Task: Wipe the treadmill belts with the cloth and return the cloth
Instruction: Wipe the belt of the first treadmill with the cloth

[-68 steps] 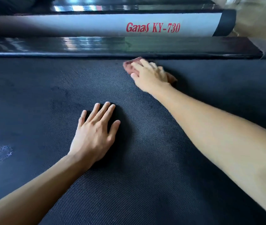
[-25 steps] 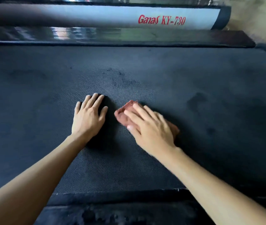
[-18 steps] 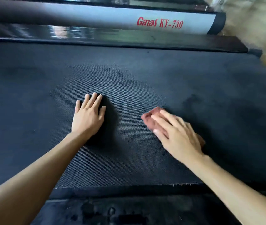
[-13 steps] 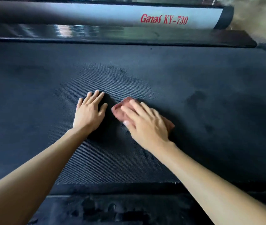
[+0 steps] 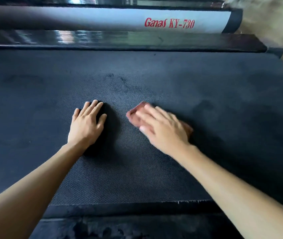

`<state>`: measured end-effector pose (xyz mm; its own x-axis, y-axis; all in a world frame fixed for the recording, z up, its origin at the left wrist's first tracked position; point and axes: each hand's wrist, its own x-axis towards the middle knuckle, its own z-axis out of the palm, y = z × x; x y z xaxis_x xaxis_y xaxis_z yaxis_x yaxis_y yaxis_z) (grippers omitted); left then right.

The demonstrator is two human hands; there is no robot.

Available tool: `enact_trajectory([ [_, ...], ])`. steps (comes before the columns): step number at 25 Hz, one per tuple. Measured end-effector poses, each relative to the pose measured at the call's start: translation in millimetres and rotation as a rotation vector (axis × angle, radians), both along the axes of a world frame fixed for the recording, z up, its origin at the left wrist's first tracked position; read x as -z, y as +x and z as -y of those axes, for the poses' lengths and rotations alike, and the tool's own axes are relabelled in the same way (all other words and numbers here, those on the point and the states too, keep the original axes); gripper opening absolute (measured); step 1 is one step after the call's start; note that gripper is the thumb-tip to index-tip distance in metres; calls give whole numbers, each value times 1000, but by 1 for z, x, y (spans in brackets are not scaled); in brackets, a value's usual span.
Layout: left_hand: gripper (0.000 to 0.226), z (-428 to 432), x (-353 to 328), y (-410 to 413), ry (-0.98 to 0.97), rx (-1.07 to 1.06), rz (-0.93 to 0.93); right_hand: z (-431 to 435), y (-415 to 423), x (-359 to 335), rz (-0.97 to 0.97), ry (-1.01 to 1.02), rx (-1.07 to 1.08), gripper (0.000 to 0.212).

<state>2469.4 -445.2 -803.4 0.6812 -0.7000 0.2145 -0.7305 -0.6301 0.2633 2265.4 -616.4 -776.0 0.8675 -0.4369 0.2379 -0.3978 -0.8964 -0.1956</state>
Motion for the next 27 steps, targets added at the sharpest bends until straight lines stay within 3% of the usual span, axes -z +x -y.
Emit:
enact_trajectory([
  [1, 48, -1, 0, 0, -5, 7, 10, -24, -23, 1, -7, 17, -97, 49],
  [3, 49, -2, -1, -1, 3, 8, 4, -28, -77, 4, 37, 24, -74, 49],
  [5, 50, -2, 1, -1, 17, -13, -14, 21, -98, -1, 49, 25, 141, 49],
  [8, 50, 1, 0, -1, 21, -25, -35, 104, -49, -5, 4, 49, 448, 48],
  [9, 50, 1, 0, -1, 19, -24, -39, 107, -20, -10, -35, 57, 444, 47],
  [11, 50, 1, 0, -1, 22, -29, -46, 73, 20, -8, -11, -11, 240, 44],
  [14, 48, 2, -7, 0, 3, -52, -39, -5, -18, 5, 5, 24, -42, 49],
  [17, 47, 11, -17, 6, -12, -72, -21, 26, -61, 4, 44, 25, 49, 48],
  [19, 40, 19, -17, 12, -31, -82, -27, 85, -30, 0, -2, 46, 269, 48],
  [21, 44, 27, -12, 16, -3, -78, -11, 103, 27, -8, -66, 61, 341, 50],
  [24, 53, 47, -9, 33, 53, -93, -39, 51, 54, 1, -11, -1, 71, 49],
  [27, 56, 71, -16, 68, 87, -106, -75, 21, -1, 6, 27, -23, -96, 50],
])
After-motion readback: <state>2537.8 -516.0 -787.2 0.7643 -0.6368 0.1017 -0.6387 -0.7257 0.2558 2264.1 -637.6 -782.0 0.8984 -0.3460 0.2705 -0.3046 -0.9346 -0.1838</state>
